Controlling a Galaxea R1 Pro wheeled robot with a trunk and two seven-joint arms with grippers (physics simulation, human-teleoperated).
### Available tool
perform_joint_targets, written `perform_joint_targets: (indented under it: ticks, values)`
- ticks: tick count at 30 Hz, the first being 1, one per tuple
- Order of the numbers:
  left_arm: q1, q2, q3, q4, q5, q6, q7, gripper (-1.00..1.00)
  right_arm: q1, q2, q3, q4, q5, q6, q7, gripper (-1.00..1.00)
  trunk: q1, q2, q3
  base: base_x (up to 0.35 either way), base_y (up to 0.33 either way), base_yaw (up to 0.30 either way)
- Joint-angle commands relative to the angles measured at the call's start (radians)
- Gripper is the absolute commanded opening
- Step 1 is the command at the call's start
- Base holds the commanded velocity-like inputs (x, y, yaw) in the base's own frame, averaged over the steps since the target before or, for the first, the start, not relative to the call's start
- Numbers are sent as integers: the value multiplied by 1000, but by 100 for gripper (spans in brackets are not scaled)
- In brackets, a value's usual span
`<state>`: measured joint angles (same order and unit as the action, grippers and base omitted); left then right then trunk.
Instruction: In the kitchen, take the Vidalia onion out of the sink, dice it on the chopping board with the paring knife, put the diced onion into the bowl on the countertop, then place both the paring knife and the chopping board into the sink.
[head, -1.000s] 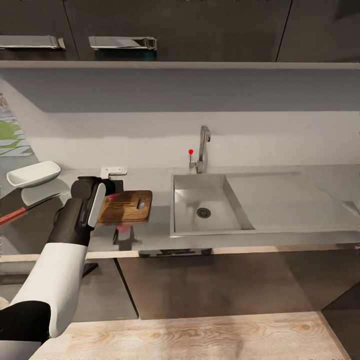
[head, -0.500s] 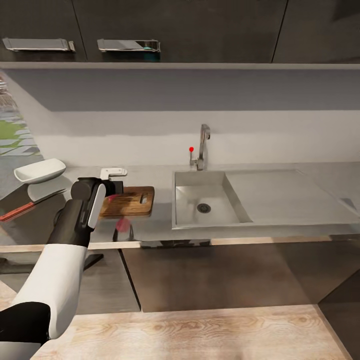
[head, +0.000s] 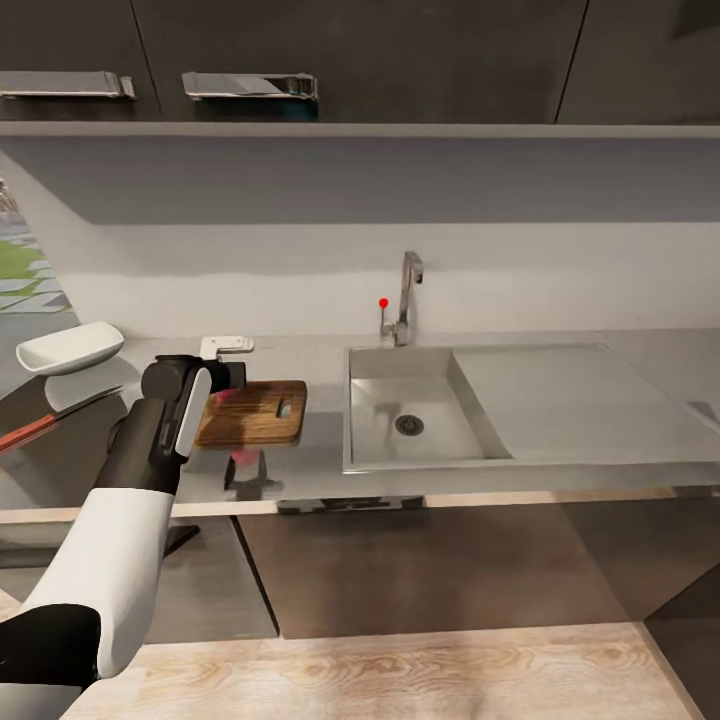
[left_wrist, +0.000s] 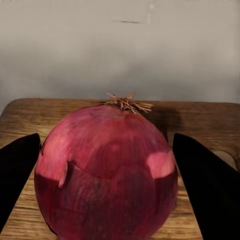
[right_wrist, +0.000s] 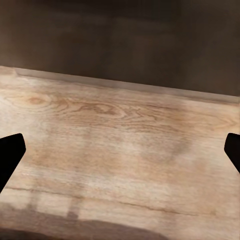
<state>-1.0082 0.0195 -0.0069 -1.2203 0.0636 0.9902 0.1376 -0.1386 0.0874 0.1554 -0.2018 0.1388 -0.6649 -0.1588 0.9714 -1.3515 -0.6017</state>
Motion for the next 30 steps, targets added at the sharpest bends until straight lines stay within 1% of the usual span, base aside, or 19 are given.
perform_joint_targets:
  ticks: [1,7,9,11,13,15,19,30]
  values:
    - [-1,0,-1,-1,7,4,7,-100,-1,0,3,1,10,-1,-11,100,0,-1,-1,6,0,0]
    - [-1,0,-1,-2,6,4,7,-100,-1,0,3,1,10,-1,-10,100,0,-1,-1,1,0,0]
    - [0,4,-1,-2,6,4,7,-100,-1,0,3,1,10,-1,-10,100,0,-1,-1,0,0,0]
    - [0,26,-1,-1,6,5,7,-100,-1,1,3,1,10,-1,-11,100,0,-1,-1,0,0,0]
    - [0,35,-1,0,7,6,7,-100,-1,3,3,1,10,-1,-11,100,0,-1,-1,0,0,0]
    - [0,42,-1,5,7,6,7,-100,-1,14,3,1,10,-1,-11,100,0,-1,-1,0,0,0]
    - [0,46,-1,8,7,5,7,-100,-1,20,3,1,10,-1,-11,100,0,-1,-5,0,0,0]
    - [0,46,-1,12,8,7,7,-100,-1,20,3,1,10,-1,-11,100,0,-1,-7,0,0,0]
